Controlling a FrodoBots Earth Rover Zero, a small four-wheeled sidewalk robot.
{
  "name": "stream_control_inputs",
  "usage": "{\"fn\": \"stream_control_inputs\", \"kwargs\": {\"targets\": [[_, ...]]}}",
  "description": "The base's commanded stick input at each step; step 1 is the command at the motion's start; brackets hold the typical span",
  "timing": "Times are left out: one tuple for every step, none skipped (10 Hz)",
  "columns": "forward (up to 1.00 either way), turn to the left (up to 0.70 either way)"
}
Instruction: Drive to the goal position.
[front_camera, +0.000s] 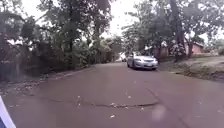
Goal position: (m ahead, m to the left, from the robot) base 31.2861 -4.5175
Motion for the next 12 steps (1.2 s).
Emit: {"fn": "stream_control_inputs", "kwargs": {"targets": [[0.70, 0.00], [0.70, 0.00], [0.70, 0.00], [0.70, 0.00], [0.70, 0.00], [0.70, 0.00], [0.70, 0.00], [0.70, 0.00], [0.70, 0.00], [0.70, 0.00], [0.70, 0.00], [0.70, 0.00]]}}
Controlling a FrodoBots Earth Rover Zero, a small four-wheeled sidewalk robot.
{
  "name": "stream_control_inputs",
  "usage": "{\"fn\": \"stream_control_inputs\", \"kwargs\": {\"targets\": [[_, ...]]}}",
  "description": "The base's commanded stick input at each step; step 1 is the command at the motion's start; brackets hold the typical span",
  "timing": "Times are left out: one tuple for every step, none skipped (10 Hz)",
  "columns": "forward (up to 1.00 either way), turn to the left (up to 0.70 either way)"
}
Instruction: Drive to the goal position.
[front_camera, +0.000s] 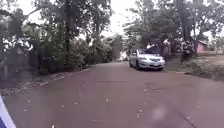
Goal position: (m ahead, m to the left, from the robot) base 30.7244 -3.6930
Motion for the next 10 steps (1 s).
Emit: {"fn": "stream_control_inputs", "kwargs": {"targets": [[0.70, 0.00], [0.70, -0.14], [0.70, -0.35], [0.70, -0.35], [0.70, -0.35], [0.70, -0.19], [0.70, 0.00], [0.70, 0.00], [0.70, 0.00], [0.70, 0.00]]}}
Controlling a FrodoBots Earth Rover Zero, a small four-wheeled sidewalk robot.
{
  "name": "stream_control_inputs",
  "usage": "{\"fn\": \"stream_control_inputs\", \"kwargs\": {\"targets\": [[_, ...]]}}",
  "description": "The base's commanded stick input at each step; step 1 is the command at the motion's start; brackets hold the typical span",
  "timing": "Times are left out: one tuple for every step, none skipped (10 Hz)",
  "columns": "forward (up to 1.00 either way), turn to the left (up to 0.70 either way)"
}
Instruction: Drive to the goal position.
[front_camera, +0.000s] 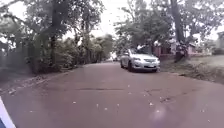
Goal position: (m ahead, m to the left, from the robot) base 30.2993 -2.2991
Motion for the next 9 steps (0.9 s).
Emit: {"fn": "stream_control_inputs", "kwargs": {"targets": [[0.70, 0.00], [0.70, 0.00], [0.70, 0.00], [0.70, 0.00], [0.70, 0.00], [0.70, 0.00], [0.70, 0.00], [0.70, 0.00], [0.70, 0.00]]}}
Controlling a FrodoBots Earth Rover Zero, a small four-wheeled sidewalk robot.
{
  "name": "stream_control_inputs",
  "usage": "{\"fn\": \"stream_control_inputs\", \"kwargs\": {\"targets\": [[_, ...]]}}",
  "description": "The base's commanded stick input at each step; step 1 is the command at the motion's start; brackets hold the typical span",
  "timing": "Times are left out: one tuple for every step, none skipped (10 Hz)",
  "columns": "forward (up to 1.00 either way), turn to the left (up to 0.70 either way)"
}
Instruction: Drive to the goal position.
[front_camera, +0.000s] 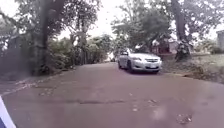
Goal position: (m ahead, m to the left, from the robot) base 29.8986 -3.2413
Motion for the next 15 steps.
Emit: {"fn": "stream_control_inputs", "kwargs": {"targets": [[0.70, 0.00], [0.70, 0.00], [0.70, 0.00], [0.70, 0.00], [0.70, 0.00], [0.70, 0.00], [0.70, 0.00], [0.70, 0.00], [0.70, 0.00], [0.70, 0.00], [0.70, 0.00], [0.70, 0.00], [0.70, 0.00], [0.70, 0.00], [0.70, 0.00]]}}
